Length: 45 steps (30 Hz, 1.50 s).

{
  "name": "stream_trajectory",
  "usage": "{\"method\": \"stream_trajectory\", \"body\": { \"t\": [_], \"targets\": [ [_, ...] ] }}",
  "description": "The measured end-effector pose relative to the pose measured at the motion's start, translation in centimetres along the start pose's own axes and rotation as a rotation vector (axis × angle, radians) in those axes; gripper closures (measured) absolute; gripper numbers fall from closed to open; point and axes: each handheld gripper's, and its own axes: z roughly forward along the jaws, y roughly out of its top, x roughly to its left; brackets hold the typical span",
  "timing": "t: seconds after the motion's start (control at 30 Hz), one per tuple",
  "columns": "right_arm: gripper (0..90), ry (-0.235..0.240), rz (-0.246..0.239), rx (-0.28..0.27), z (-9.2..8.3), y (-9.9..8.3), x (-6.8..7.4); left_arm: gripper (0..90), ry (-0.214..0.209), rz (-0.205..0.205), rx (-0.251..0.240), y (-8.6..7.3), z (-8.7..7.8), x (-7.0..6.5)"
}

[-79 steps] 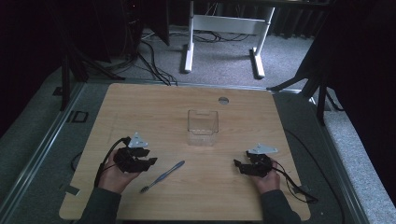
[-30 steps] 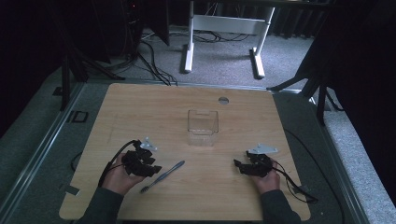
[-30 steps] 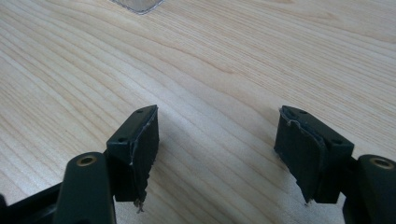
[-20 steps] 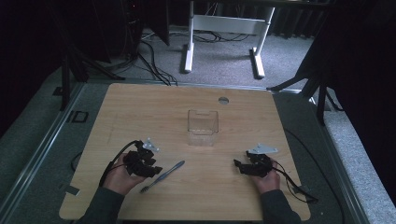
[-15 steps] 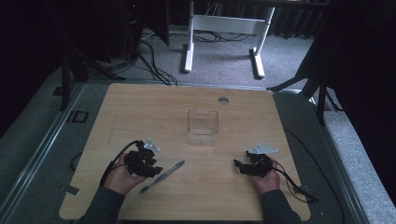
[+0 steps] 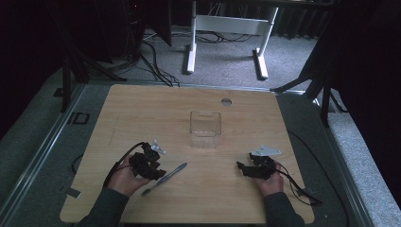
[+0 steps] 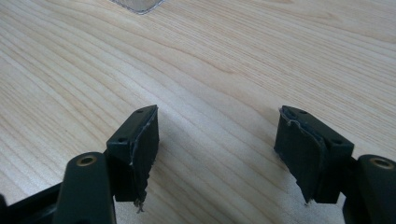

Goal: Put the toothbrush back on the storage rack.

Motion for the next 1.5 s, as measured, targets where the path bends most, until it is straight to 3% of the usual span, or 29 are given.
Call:
{"method": "stream_trajectory", "body": {
  "t": [0.47,1.5],
  "targets": [
    [29.9,0.000,0.000,0.000,0.0,0.0,0.0,59.7,-0.007,-0.013,0.069,0.8,1.0,-0.2],
    [29.8,0.001,-0.001,0.001,0.0,0.0,0.0,64.5,-0.024,0.013,0.207,1.4,3.5,-0.7]
  ]
}}
